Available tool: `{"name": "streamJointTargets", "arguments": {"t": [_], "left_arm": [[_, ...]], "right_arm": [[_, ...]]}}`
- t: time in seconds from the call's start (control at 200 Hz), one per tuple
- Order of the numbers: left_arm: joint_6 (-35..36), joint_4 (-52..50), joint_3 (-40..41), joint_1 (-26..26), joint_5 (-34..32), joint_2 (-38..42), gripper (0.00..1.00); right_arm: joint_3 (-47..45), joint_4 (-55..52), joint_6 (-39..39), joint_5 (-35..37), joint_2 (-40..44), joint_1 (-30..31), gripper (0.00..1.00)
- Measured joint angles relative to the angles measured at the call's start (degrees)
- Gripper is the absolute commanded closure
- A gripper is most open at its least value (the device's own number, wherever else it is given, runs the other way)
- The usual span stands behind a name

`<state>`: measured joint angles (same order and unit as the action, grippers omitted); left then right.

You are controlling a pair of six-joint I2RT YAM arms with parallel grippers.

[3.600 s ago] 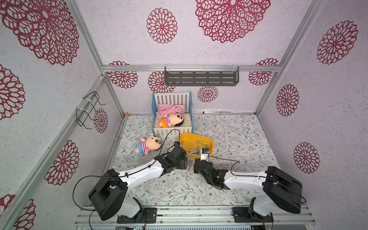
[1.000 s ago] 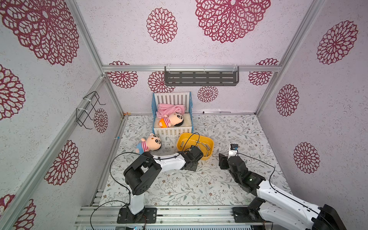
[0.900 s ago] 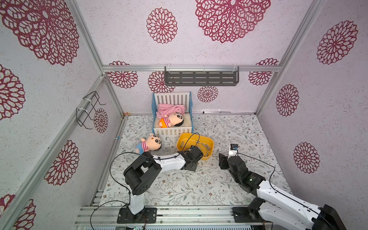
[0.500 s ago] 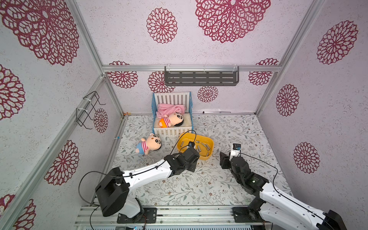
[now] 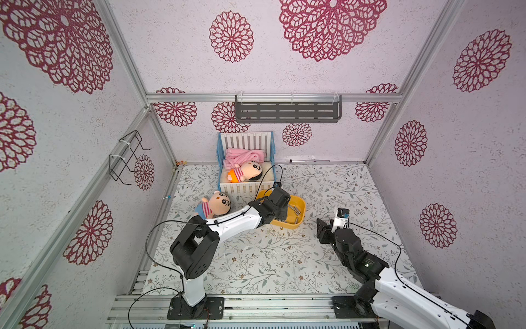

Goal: Put the screws on the desktop into the storage box
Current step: Place the screw in the storage box, then reset both arms

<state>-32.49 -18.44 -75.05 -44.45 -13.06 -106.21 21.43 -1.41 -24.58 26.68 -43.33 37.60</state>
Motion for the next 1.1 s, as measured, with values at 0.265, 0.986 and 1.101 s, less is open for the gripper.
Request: {"name": "streamJointTargets", "arguments": {"t": [0.265,0.986,1.101], "left_arm": [[-0.33,1.11,2.56,0.46,-2.03,3.67,0.03],[6.64,23.34,40.19,7.72,-40.48,52.78,0.03],[11.26,32.54,44.72,11.15,-41.38,50.56,0.03]], "right_arm": [[-0.17,1.11,1.01,-0.55,0.37,0.0,0.26],[-16.31,23.39,4.85,10.88,11.28,0.0,0.01],[-16.09,28.44,9.22,13.33,9.33,-0.07,0.01]]}}
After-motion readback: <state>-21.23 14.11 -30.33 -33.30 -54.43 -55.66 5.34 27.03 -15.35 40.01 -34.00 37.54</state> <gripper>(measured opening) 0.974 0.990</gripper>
